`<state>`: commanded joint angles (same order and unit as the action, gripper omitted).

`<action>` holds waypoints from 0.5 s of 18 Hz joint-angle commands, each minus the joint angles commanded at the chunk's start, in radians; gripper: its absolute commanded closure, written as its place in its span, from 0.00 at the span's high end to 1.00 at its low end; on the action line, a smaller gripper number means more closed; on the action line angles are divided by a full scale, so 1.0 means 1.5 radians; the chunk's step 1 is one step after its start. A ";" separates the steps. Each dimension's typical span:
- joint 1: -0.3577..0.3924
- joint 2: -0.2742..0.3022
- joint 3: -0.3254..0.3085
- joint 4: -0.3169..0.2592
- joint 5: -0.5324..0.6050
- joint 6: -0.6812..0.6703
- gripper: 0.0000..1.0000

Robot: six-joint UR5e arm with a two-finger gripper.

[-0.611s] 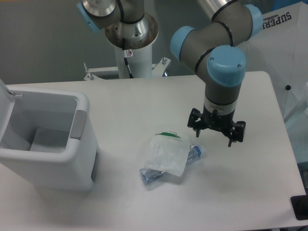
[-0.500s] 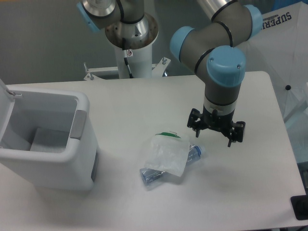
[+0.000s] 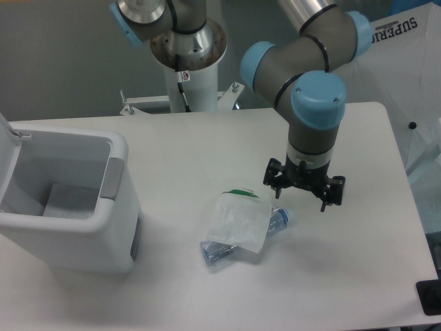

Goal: Place the trash in the trash can
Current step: 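Lower the open gripper over the white plastic bag on the bottle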

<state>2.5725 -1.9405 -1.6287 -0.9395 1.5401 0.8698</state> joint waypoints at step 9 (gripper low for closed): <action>-0.079 -0.062 -0.003 0.033 0.031 -0.014 1.00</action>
<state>2.4544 -2.0340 -1.6337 -0.8897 1.5860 0.8483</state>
